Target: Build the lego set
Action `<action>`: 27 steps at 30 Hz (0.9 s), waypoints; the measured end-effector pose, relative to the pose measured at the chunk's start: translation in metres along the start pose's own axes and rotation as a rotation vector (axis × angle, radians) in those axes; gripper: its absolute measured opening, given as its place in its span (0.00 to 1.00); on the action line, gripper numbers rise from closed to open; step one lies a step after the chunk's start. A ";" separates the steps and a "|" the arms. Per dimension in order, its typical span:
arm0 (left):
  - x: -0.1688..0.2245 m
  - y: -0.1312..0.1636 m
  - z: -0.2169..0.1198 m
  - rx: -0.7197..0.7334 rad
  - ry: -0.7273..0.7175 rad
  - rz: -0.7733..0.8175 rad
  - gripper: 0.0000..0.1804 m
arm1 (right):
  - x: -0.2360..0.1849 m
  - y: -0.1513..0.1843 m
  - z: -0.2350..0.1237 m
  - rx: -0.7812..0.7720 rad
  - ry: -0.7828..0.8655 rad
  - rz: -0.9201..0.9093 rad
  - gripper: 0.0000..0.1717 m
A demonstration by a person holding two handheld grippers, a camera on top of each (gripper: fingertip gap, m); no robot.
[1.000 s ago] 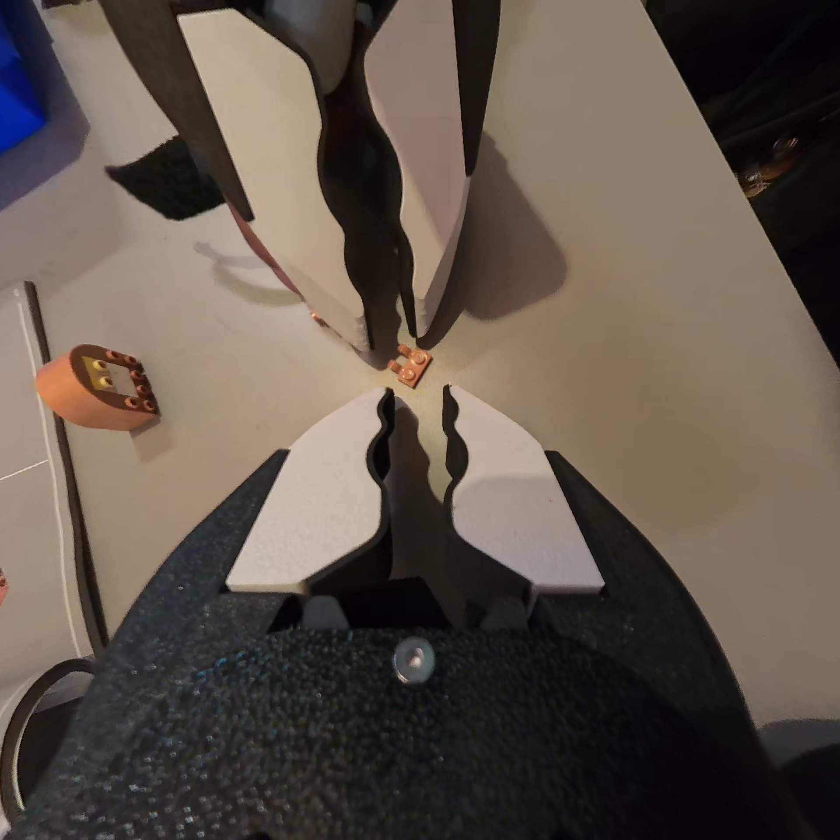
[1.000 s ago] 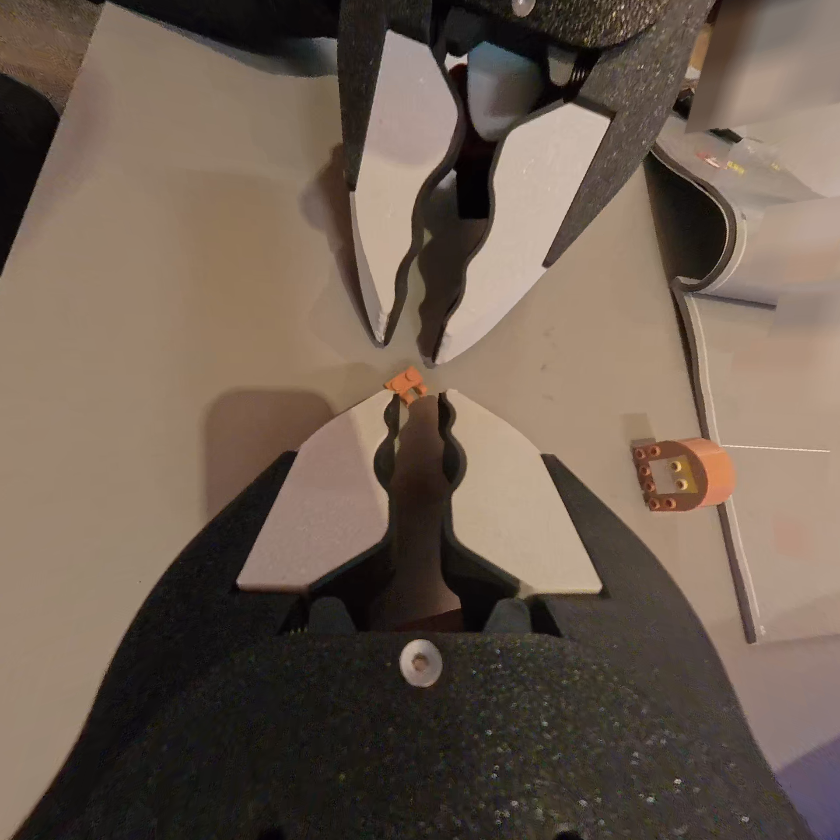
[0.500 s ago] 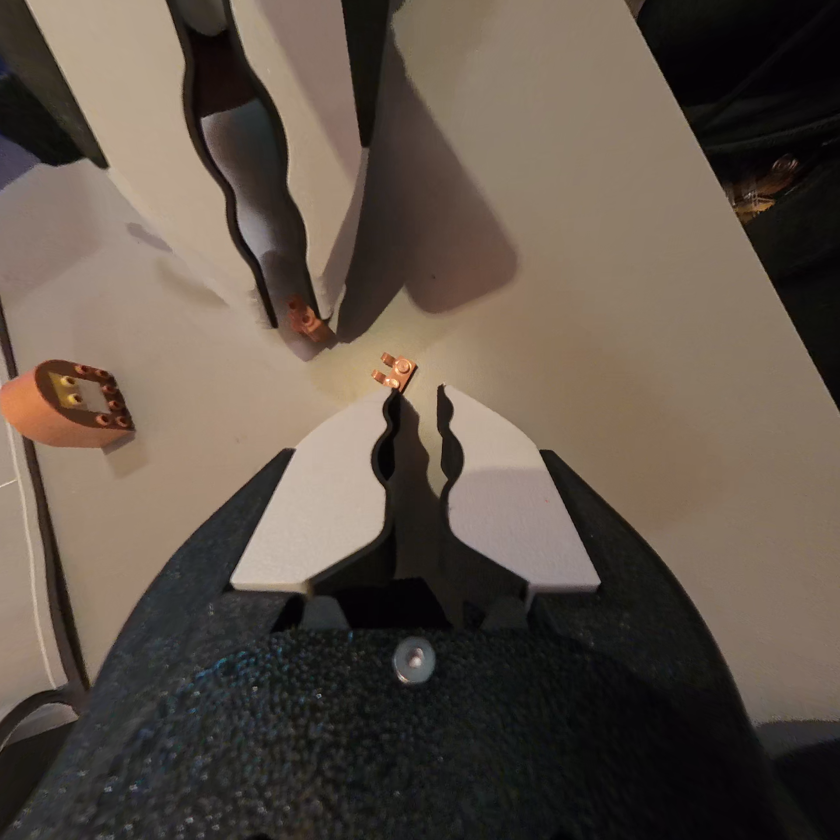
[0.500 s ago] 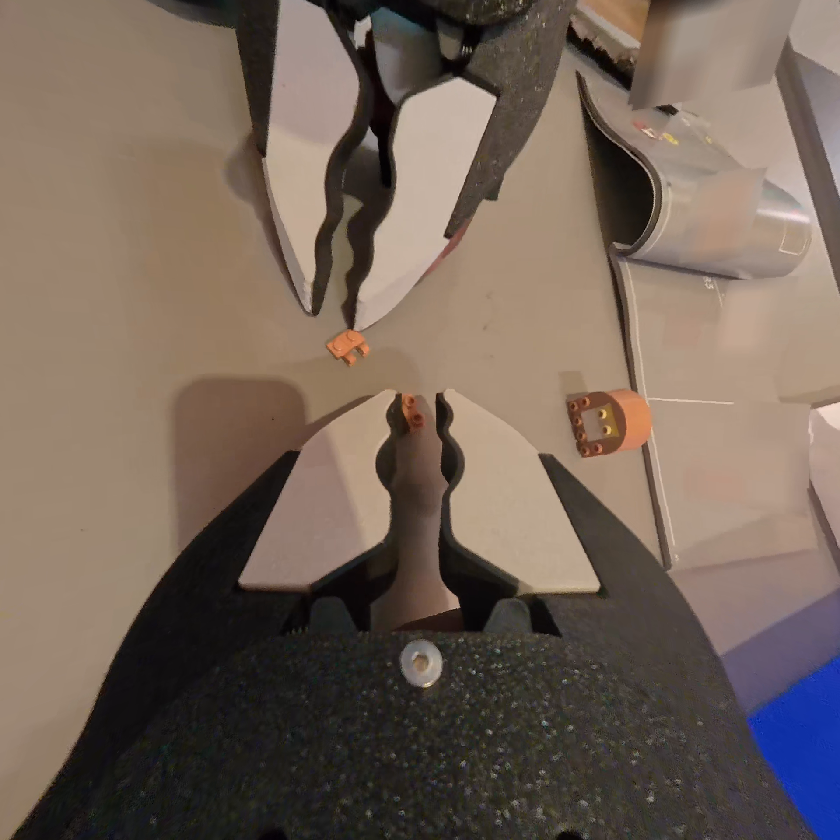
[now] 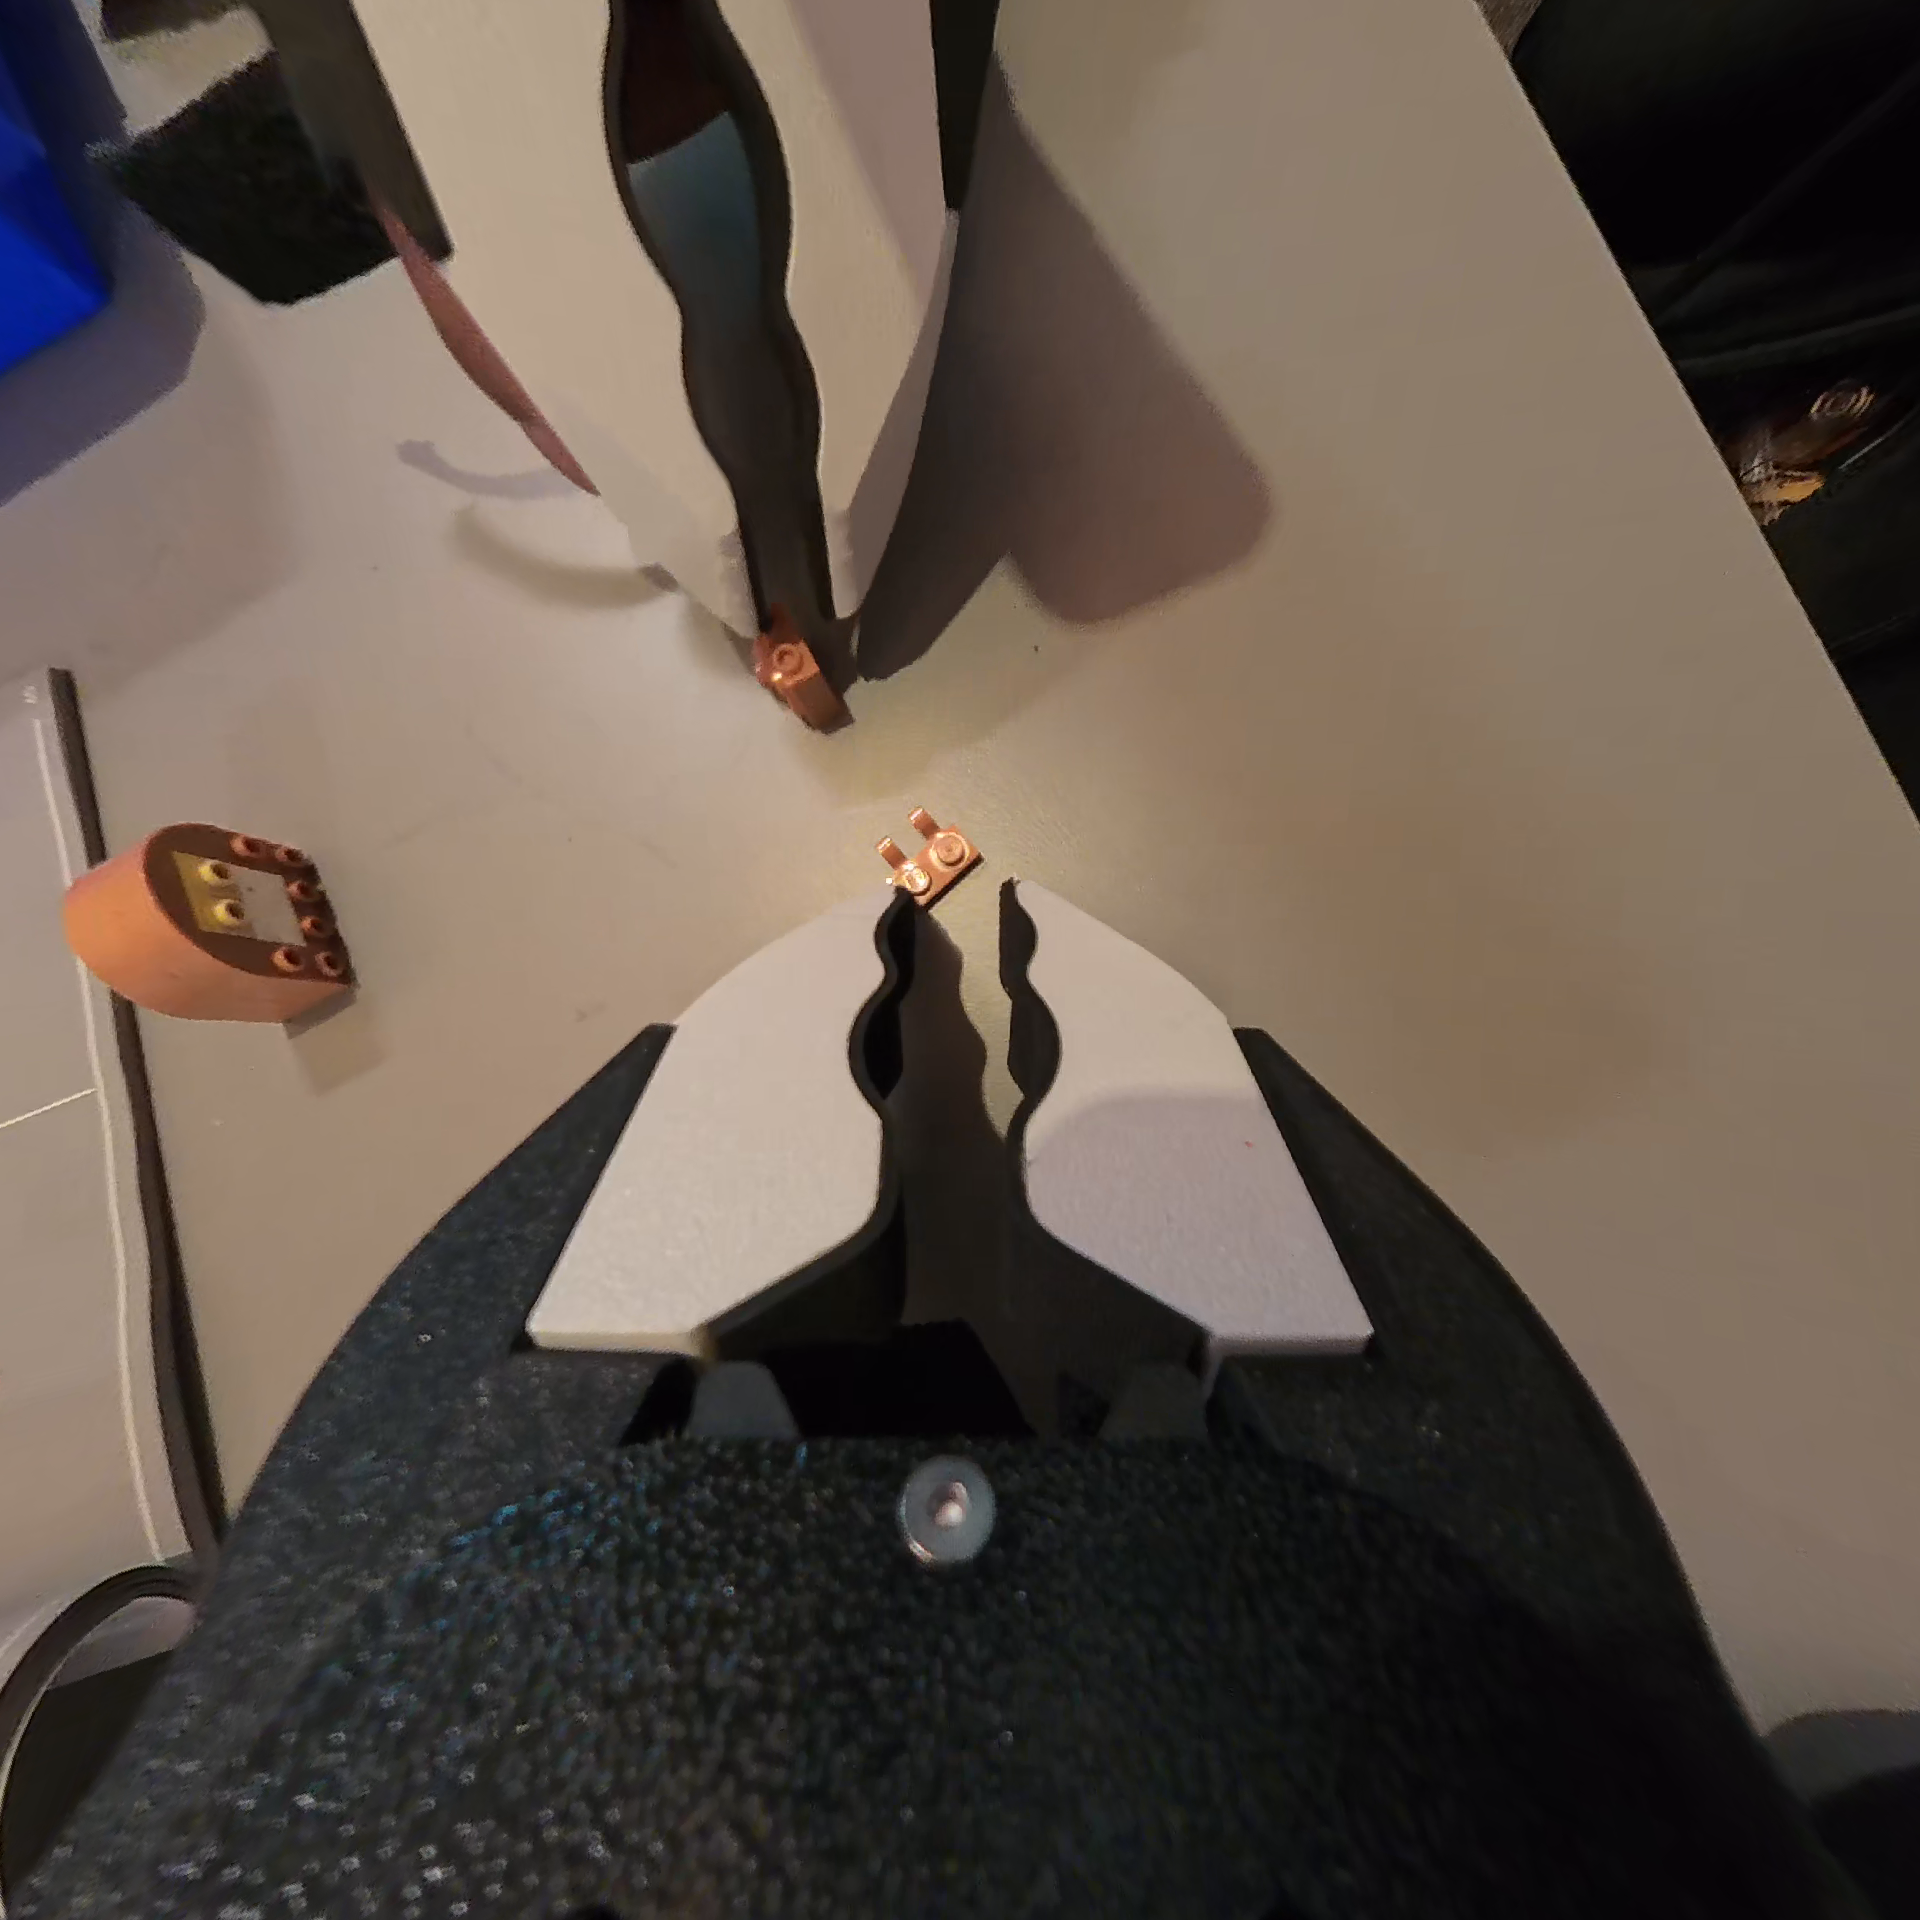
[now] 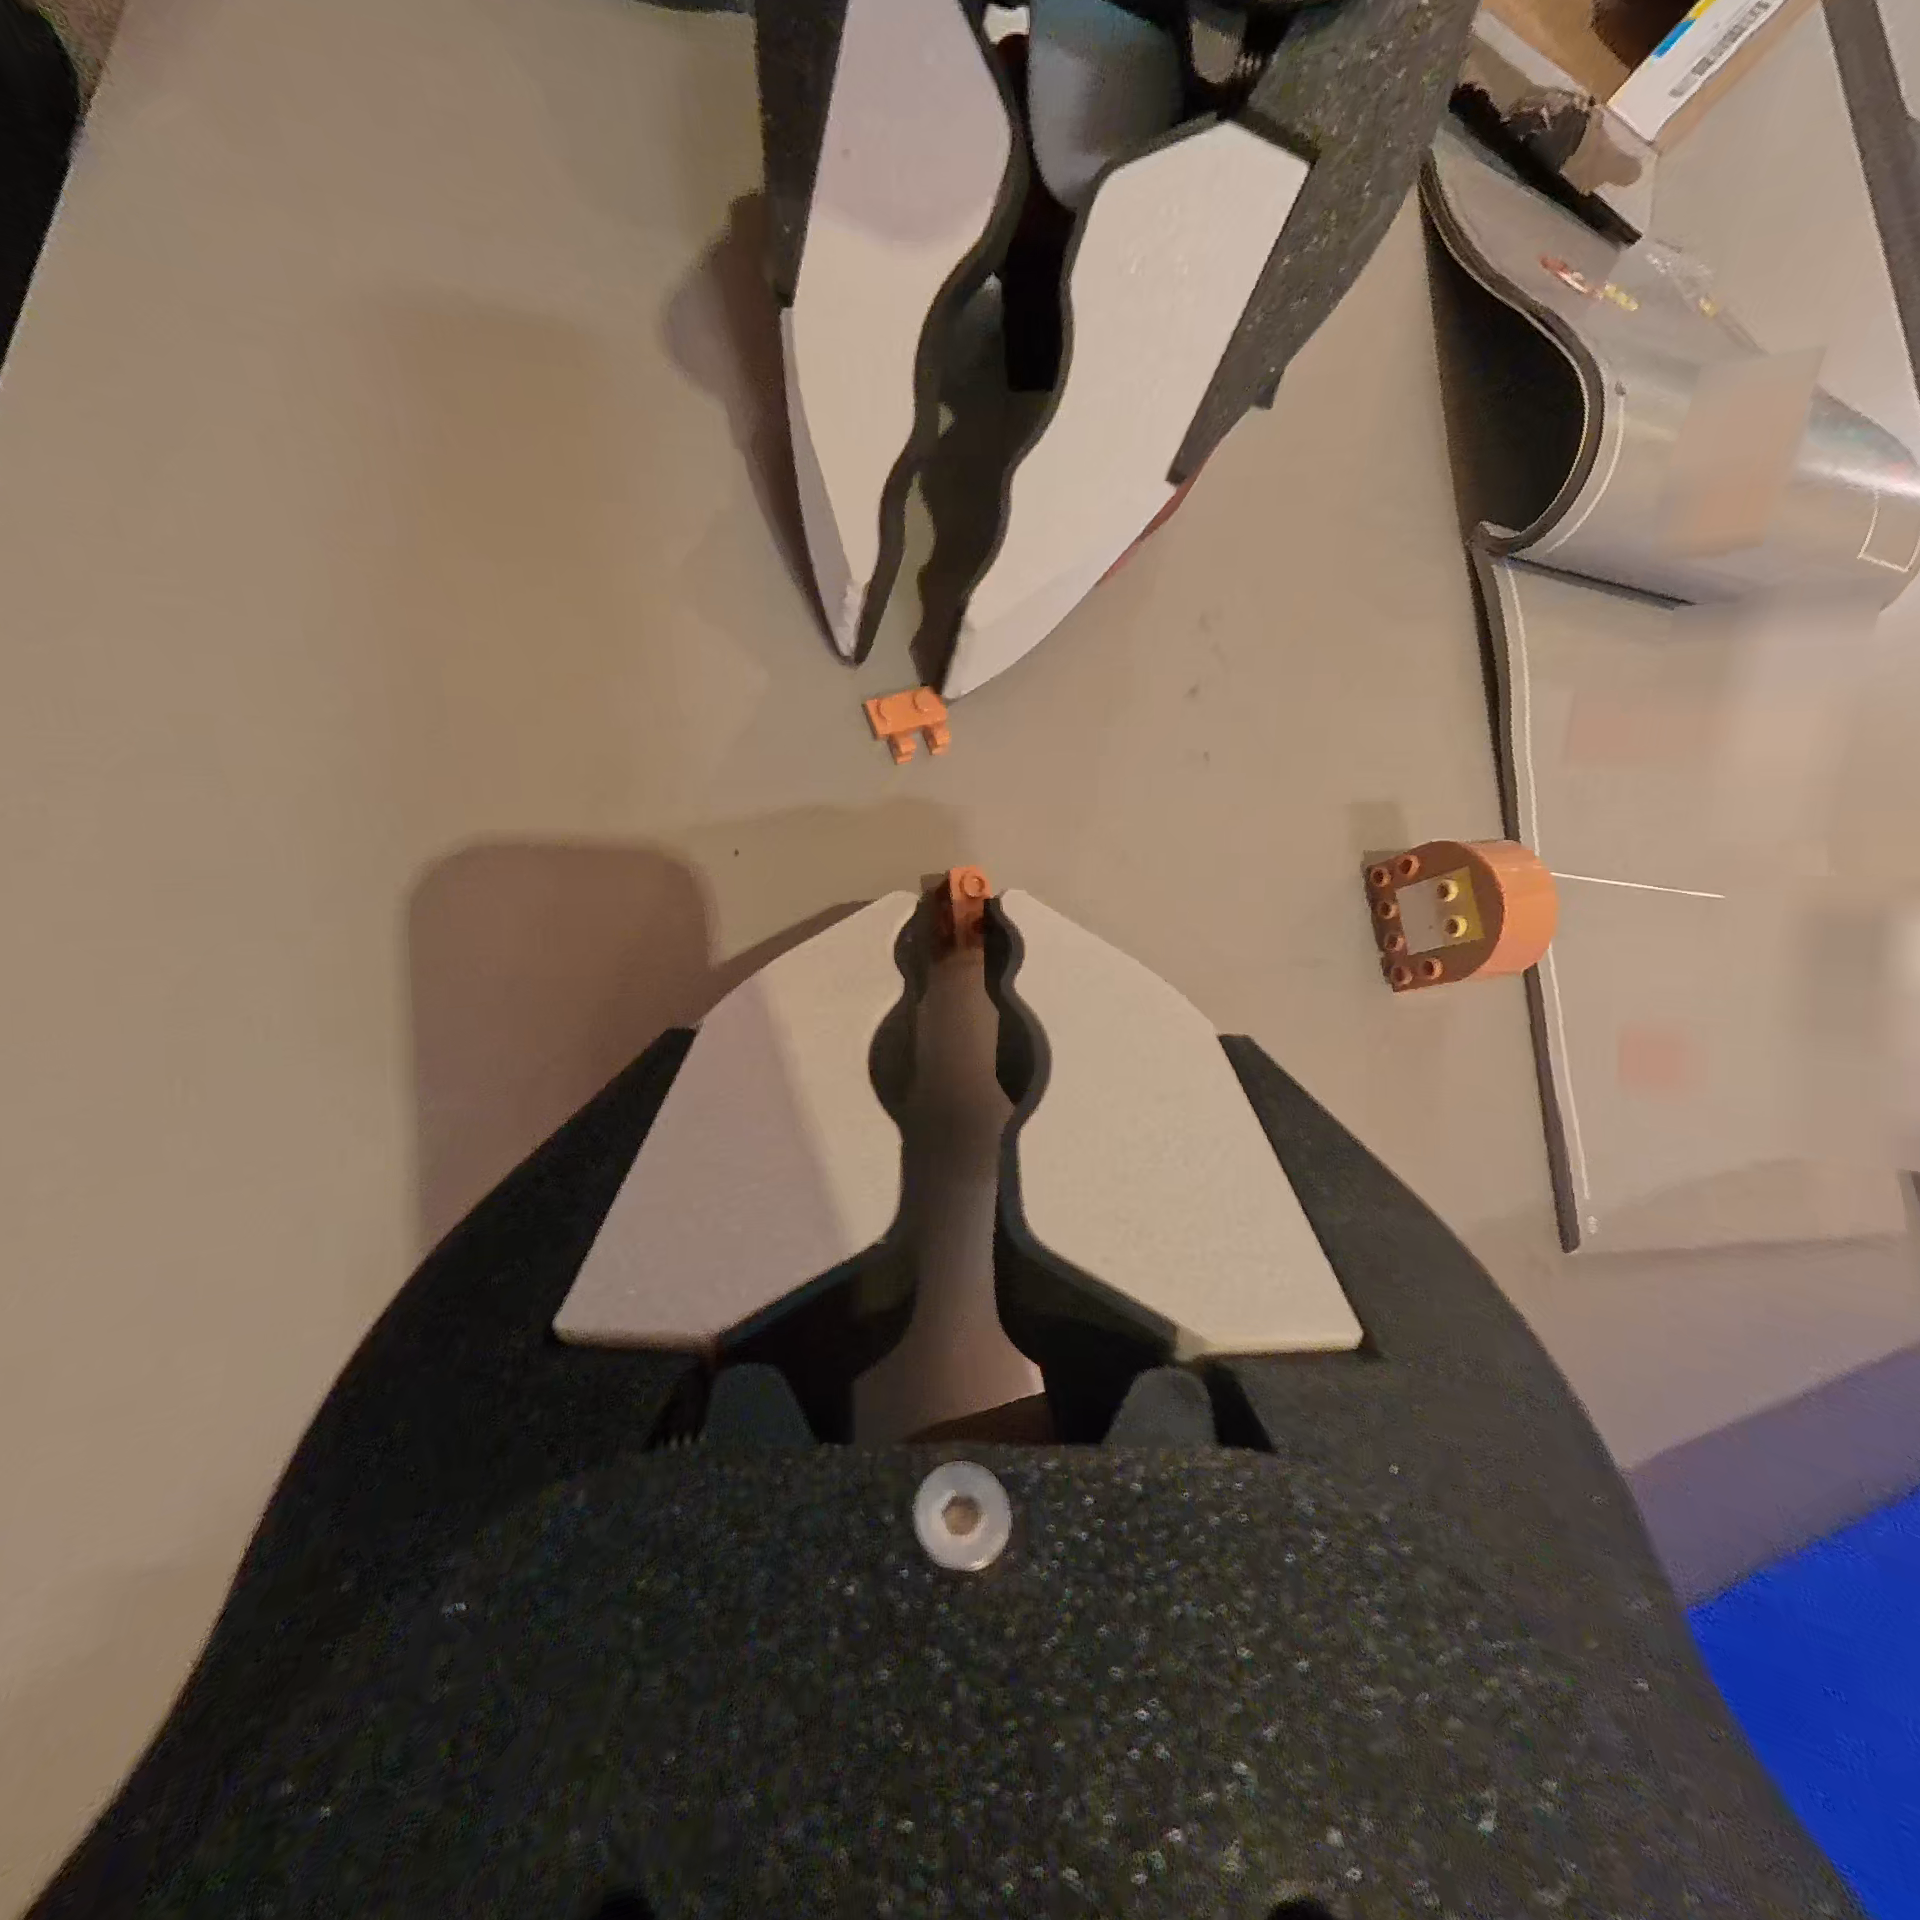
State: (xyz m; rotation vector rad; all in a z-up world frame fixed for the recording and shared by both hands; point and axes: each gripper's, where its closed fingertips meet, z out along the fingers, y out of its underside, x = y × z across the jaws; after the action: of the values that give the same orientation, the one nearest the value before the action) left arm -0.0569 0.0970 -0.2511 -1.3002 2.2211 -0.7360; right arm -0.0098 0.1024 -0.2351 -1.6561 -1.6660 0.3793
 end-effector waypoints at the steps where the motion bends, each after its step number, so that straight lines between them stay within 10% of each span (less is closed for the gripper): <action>1: 0.000 0.000 0.000 0.001 -0.002 0.001 0.09 | -0.001 0.000 -0.002 0.005 0.004 -0.012 0.05; 27: 0.001 0.002 -0.001 -0.003 0.010 -0.013 0.07 | 0.005 0.015 -0.005 -0.064 0.063 0.065 0.03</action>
State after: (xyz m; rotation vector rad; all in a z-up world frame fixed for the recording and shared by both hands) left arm -0.0593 0.0969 -0.2511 -1.3158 2.2246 -0.7455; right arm 0.0053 0.1079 -0.2407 -1.7550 -1.5956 0.3046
